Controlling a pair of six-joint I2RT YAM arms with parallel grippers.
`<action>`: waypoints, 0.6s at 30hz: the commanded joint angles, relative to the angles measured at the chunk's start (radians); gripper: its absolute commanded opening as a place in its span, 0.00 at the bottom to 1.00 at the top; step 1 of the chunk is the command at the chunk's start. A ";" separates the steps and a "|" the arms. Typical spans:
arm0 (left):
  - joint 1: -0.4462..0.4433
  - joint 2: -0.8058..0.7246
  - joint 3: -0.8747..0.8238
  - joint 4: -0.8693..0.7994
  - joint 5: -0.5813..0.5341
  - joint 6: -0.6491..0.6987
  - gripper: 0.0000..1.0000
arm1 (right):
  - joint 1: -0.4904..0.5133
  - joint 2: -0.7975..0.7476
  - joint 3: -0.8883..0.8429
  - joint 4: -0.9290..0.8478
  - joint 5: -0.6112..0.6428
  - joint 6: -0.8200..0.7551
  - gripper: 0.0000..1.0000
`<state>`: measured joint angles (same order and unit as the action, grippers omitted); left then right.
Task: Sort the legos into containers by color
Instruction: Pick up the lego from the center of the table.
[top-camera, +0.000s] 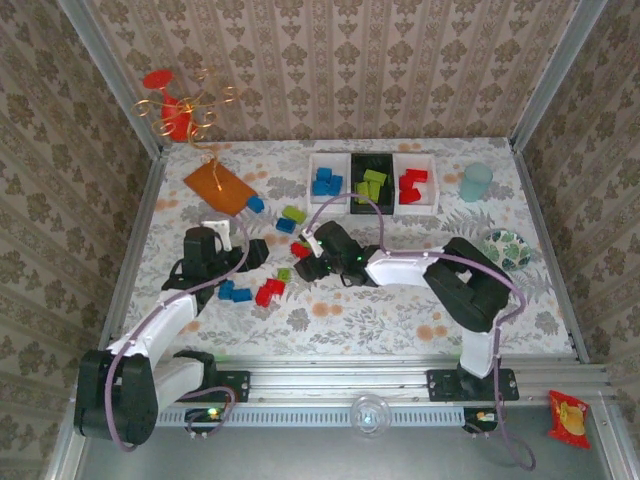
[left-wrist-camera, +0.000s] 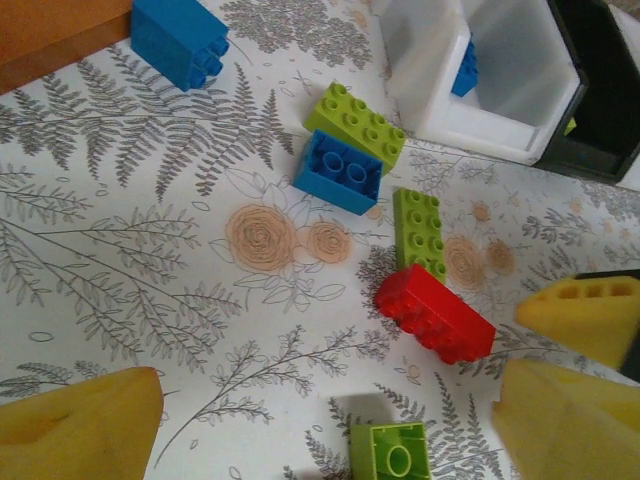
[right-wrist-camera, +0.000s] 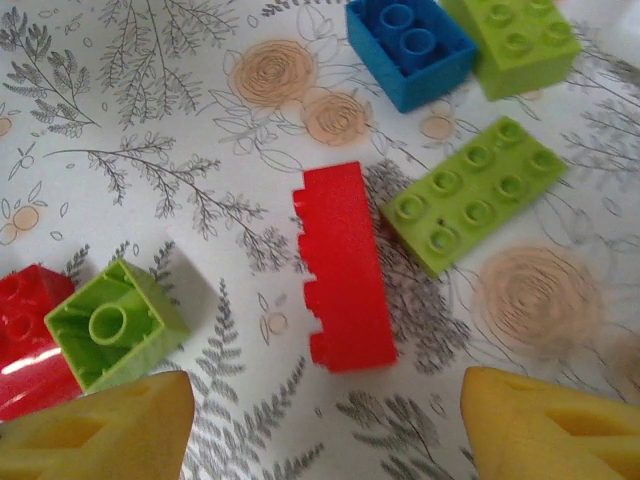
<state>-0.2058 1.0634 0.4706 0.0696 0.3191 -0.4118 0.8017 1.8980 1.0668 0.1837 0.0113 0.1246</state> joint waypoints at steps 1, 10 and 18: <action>0.008 -0.014 -0.009 0.017 0.029 -0.016 0.89 | 0.000 0.059 0.051 0.019 -0.015 -0.031 0.69; 0.009 -0.015 -0.009 0.020 0.029 -0.013 0.89 | 0.001 0.151 0.123 -0.007 -0.047 -0.043 0.46; 0.008 -0.004 -0.018 0.066 0.075 -0.023 0.89 | -0.005 0.057 0.041 0.033 -0.064 -0.028 0.22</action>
<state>-0.2020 1.0630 0.4694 0.0849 0.3485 -0.4133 0.8009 2.0243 1.1450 0.1963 -0.0280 0.0875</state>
